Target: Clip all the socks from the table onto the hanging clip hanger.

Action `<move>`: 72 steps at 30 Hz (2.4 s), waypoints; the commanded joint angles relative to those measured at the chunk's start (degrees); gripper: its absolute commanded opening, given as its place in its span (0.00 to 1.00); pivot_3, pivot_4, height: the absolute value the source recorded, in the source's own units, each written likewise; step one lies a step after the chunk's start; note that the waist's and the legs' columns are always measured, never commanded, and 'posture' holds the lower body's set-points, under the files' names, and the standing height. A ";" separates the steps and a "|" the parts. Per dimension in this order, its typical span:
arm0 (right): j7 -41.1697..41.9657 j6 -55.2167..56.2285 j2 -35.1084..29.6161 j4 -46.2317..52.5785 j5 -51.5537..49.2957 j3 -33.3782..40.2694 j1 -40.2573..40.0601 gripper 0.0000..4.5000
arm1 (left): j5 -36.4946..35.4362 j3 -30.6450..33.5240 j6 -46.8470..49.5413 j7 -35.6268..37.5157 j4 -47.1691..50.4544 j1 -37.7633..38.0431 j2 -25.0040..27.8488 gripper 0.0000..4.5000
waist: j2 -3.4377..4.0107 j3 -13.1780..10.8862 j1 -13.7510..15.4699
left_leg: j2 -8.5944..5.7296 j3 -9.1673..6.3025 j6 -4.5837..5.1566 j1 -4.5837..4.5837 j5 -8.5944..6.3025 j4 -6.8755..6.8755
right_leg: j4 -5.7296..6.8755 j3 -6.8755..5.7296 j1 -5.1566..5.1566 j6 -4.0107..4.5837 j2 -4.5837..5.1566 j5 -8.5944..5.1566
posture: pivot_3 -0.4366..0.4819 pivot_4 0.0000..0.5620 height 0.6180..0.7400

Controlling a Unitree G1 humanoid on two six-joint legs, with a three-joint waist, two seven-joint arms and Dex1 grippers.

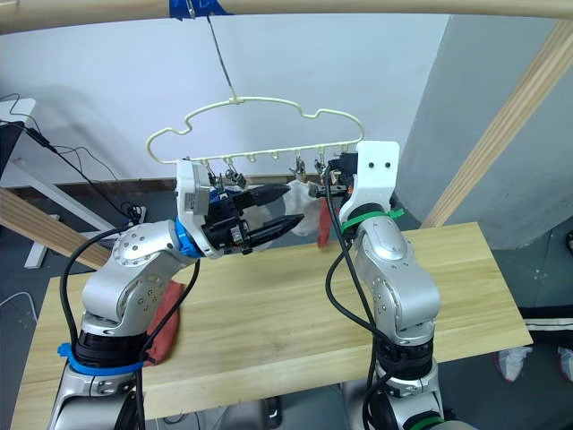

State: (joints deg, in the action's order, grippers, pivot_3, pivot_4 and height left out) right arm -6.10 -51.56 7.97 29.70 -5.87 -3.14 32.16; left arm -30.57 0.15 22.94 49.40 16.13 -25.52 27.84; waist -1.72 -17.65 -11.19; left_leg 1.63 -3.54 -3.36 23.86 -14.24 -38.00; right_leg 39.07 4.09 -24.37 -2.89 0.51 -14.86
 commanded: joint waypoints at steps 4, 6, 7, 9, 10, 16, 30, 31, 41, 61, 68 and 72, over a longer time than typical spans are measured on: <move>0.46 1.52 0.34 2.97 -0.42 -0.75 -0.21 0.01 | 4.89 0.00 -3.82 -3.33 1.80 5.86 0.06 0.66 | 0.01 0.04 -0.04 | 0.00 0.00 0.00 -0.01 0.00 0.00 | 0.01 0.01 0.00 0.00 0.00 0.00 | 0.18 0.44 0.97; 0.64 1.62 0.16 2.89 -0.29 -0.85 -0.16 0.01 | 8.66 1.42 -6.04 -8.12 1.56 9.92 -0.87 0.66 | 0.01 0.05 -0.16 | 0.02 0.01 0.00 -0.01 0.00 0.01 | 0.00 0.02 -0.01 0.00 0.00 0.00 | 0.18 0.44 0.97; 0.73 1.62 0.12 2.90 -0.24 -0.86 -0.16 0.01 | 10.16 2.03 -6.99 -10.26 1.38 11.34 -1.30 0.66 | 0.01 0.05 -0.15 | 0.03 0.02 0.00 -0.02 0.00 0.01 | 0.00 0.04 -0.01 0.00 0.00 0.00 | 0.19 0.44 0.97; 0.91 1.69 -0.01 2.81 -0.14 -0.90 -0.10 0.00 | 12.37 5.13 -9.02 -15.44 0.03 14.71 -2.72 0.74 | 0.01 0.06 -0.10 | 0.04 -0.01 0.01 -0.01 0.00 0.01 | 0.00 0.01 -0.02 0.00 0.01 0.00 | 0.19 0.44 0.97; 1.01 1.76 -0.07 2.72 -0.11 -0.91 -0.06 0.00 | 13.03 7.22 -8.87 -18.81 -0.60 16.90 -3.82 0.78 | 0.00 0.06 -0.08 | 0.04 -0.01 0.00 -0.02 0.00 0.01 | 0.01 0.02 -0.02 0.01 0.01 0.01 | 0.19 0.44 0.97; 1.57 1.84 -0.40 2.13 -0.17 -1.00 0.24 0.00 | 18.98 16.55 -4.97 -38.20 -4.42 24.65 -10.11 0.99 | -0.03 0.12 0.01 | 0.04 -0.04 0.01 -0.02 -0.01 0.00 | 0.02 -0.01 -0.01 0.05 0.01 0.03 | 0.21 0.46 0.97; 2.57 1.60 -0.65 1.45 -0.08 -1.27 0.76 0.00 | 16.80 26.20 5.15 -50.04 -18.68 23.75 -12.64 0.99 | -0.20 0.25 0.09 | 0.03 -0.09 0.01 -0.01 0.00 -0.01 | 0.02 -0.08 -0.01 0.04 0.00 0.03 | 0.21 0.46 0.97; 2.62 1.65 -0.66 1.39 -0.09 -1.31 0.83 0.00 | 16.79 26.12 6.41 -50.29 -19.67 23.38 -12.40 0.99 | -0.21 0.26 0.10 | 0.03 -0.09 0.01 -0.01 0.00 -0.01 | 0.02 -0.08 -0.01 0.05 0.00 0.04 | 0.21 0.46 0.97; 2.72 2.08 -0.68 1.10 -0.01 -1.49 1.09 0.00 | 14.87 25.51 13.94 -49.97 -18.67 24.34 -13.33 0.88 | -0.08 0.92 0.06 | 0.02 -0.04 0.01 -0.06 0.00 -0.01 | 0.02 -0.03 0.01 0.05 0.00 0.04 | 0.21 0.46 0.97; 2.35 2.39 -1.17 1.07 0.40 -1.67 1.10 0.00 | 13.45 -3.08 -6.56 -9.66 -6.35 20.85 -5.55 0.00 | 0.00 1.12 -0.12 | 0.06 0.09 -0.01 -0.06 0.00 0.10 | -0.07 0.06 -0.03 0.04 -0.02 0.04 | 0.20 0.45 0.97; 2.09 2.41 -1.36 1.43 0.53 -1.53 1.37 0.00 | 11.14 -8.33 -6.27 -6.69 -5.35 11.59 -10.82 0.00 | 0.02 1.13 -0.11 | 0.04 0.15 0.01 -0.04 0.00 0.10 | -0.10 0.11 -0.03 0.03 -0.04 0.04 | 0.18 0.45 0.97; 1.97 2.21 -1.46 1.78 0.53 -1.24 1.89 0.00 | 12.57 -9.04 -7.13 -12.23 -5.74 6.58 -17.65 0.00 | 0.01 1.14 -0.06 | 0.03 0.09 0.01 -0.01 0.00 0.06 | -0.09 0.07 -0.02 0.03 -0.05 0.04 | 0.18 0.45 0.97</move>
State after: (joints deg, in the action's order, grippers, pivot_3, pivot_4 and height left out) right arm -3.96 -50.56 6.41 28.64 -5.45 -4.02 32.58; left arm -18.12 -8.19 17.13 39.19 8.89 -18.16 11.37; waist -1.71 -16.51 -11.24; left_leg 1.64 -3.44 -3.35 23.85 -14.25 -37.96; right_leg 38.98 4.17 -24.38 -2.88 0.47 -14.81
